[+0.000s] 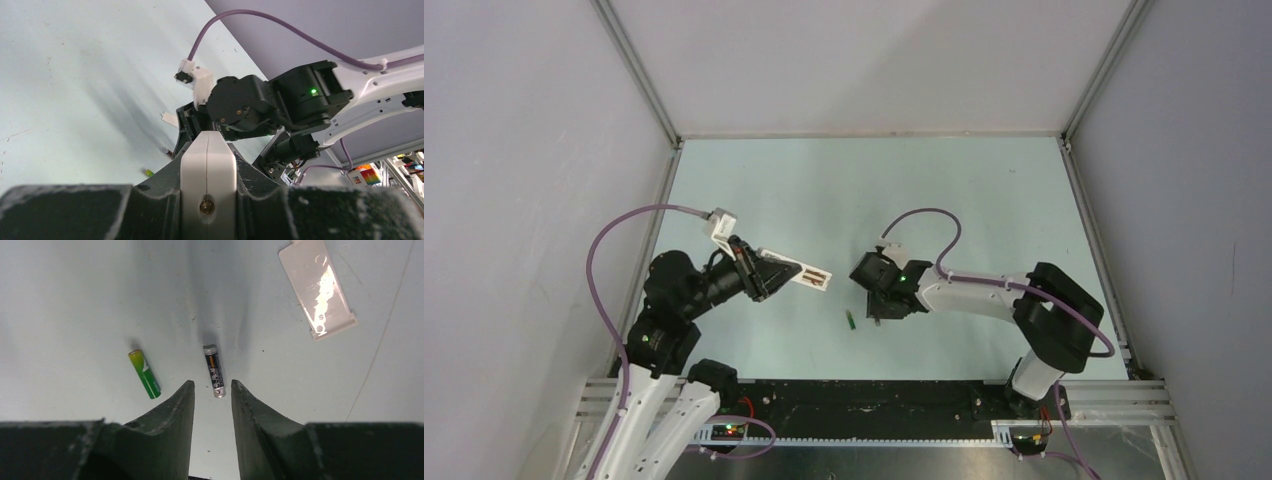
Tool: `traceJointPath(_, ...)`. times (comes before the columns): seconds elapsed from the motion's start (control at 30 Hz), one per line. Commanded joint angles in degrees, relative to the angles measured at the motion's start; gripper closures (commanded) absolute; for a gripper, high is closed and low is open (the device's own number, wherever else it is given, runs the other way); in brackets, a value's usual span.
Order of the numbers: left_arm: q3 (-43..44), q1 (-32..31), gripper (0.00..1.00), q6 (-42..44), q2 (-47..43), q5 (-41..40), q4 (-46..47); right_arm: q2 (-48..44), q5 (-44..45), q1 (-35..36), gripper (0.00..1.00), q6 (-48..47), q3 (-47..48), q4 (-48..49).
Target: Load the batteries into the remote control
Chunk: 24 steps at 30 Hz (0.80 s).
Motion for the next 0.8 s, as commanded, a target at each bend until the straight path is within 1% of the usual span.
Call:
traceJointPath(0.0,-0.2,-0.2,1.0,0.6,-0.1,-1.0,2.0,-5.6,5.2,0.3,0.65,3.6,-1.1,-1.2)
traceJointPath(0.07,-0.1,-0.1,1.0,0.5,0.2,-1.1,2.0,-6.6,5.8,0.1,0.69,4.1,-2.3,-1.7)
traceJointPath(0.1,-0.1,-0.2,1.0,0.3,0.4,-0.8,2.0,-6.8,5.9,-0.2,0.73,4.4,-2.9,-2.0)
traceJointPath(0.2,-0.4,-0.2,1.0,0.3,0.8,0.3,2.0,-6.5,6.3,-0.6,0.78,4.6,-4.4,-2.5)
traceJointPath(0.37,-1.6,-0.2,1.0,1.9,0.2,-0.8,2.0,-5.7,5.6,-1.0,0.79,3.0,-6.7,-2.1)
traceJointPath(0.53,-1.3,-0.2,1.0,1.0,0.8,-2.4,2.0,-4.5,2.9,-1.4,0.79,0.6,-8.2,2.0)
traceJointPath(0.77,-1.8,-0.1,1.0,-0.3,0.7,-3.1,2.0,-2.5,-0.4,0.1,0.8,0.7,-8.6,8.4)
